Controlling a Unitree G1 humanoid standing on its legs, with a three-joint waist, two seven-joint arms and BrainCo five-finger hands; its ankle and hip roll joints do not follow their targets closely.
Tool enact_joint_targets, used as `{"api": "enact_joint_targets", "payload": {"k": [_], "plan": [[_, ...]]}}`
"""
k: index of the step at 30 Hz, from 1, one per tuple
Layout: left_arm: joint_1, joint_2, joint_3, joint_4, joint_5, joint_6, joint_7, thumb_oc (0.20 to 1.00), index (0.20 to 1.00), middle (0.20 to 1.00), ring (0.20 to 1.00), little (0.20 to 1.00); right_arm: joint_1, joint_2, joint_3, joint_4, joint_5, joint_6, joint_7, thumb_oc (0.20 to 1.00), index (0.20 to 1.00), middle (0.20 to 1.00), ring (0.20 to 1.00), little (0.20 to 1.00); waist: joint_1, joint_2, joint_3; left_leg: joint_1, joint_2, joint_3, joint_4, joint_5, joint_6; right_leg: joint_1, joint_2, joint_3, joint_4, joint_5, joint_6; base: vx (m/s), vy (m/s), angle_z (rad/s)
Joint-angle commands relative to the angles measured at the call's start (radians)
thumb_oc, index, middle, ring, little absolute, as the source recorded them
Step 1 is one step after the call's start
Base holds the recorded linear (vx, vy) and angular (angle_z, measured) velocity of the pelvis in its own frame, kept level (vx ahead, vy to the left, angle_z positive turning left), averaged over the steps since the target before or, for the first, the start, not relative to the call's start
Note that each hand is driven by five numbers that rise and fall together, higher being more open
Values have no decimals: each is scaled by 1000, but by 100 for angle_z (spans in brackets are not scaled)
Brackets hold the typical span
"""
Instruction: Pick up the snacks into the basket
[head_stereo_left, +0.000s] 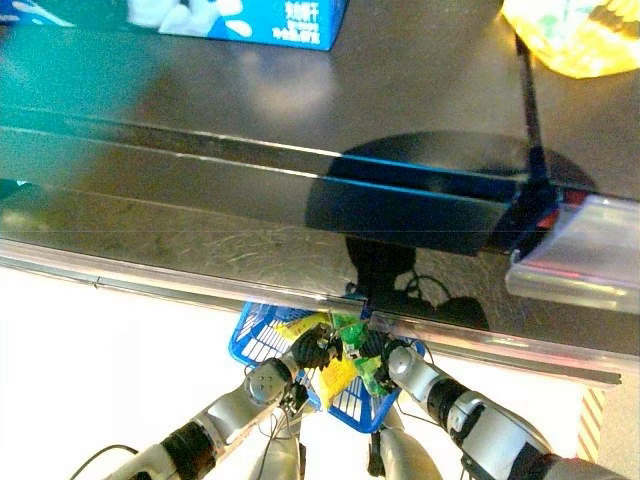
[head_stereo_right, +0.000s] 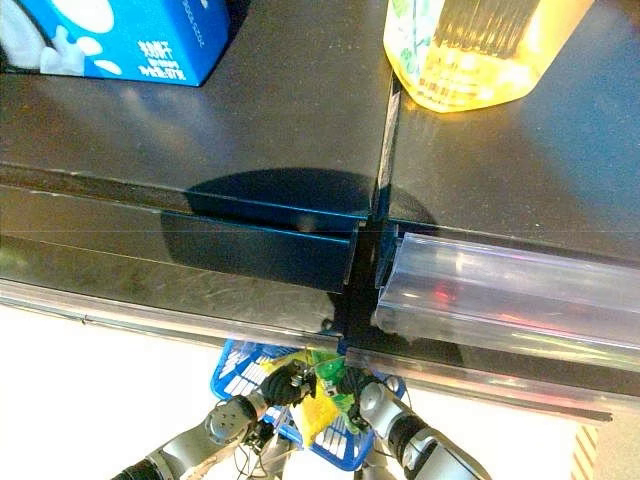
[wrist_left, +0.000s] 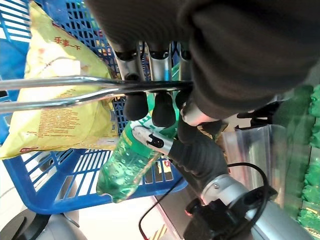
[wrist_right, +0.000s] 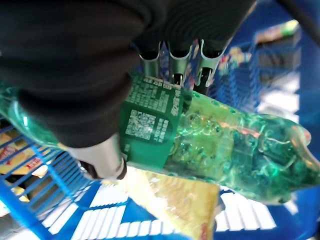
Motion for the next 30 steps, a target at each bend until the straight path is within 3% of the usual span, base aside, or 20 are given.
{"api": "enact_joint_targets", "payload": {"k": [1, 5, 6, 7, 24, 30], "plan": [[-133, -43, 6, -321, -58, -176, -59, 200, 200, 200, 200, 200, -158, -2, -58, -7, 103, -60, -54, 200, 200, 200, 200, 200, 3, 21, -33, -57, -15, -13, 119, -121, -16, -13, -81, 28, 131, -129, 125, -4, -11, 4], [-143, -47, -8, -318, -65, -173, -61, 200, 200, 200, 200, 200, -175, 6, -80, 16, 146, -64, -61, 200, 200, 200, 200, 200, 9, 25, -26, -62, -20, -17, 124, -121, -15, -14, -81, 27, 136, -132, 124, -7, 0, 13], [-143, -51, -11, -318, -70, -170, -60, 200, 200, 200, 200, 200, -177, 12, -80, 20, 153, -64, -60, 918, 918, 918, 918, 918, 11, 27, -25, -64, -20, -19, 124, -121, -15, -15, -83, 24, 138, -132, 124, -12, -8, 9], [-145, -53, -13, -316, -70, -170, -60, 200, 200, 200, 200, 200, -182, 17, -84, 26, 161, -63, -65, 1000, 1000, 1000, 1000, 1000, 11, 29, -23, -66, -22, -23, 126, -120, -15, -16, -84, 22, 139, -133, 124, -9, -5, 4], [-123, -41, -3, -316, -77, -159, -67, 200, 200, 200, 200, 200, -127, 19, -87, 24, 153, -57, -52, 1000, 1000, 1000, 1000, 1000, 19, 14, -32, -67, -28, -28, 141, -128, -10, -7, -92, 17, 147, -134, 126, -14, 10, 3], [-101, -44, 24, -253, -21, -159, -66, 200, 200, 200, 200, 200, -25, -1, -53, -102, 143, -81, -21, 1000, 1000, 1000, 1000, 1000, 13, -5, -47, -53, -28, -30, 150, -135, -6, 12, -95, 12, 154, -138, 127, -19, 10, 0]]}}
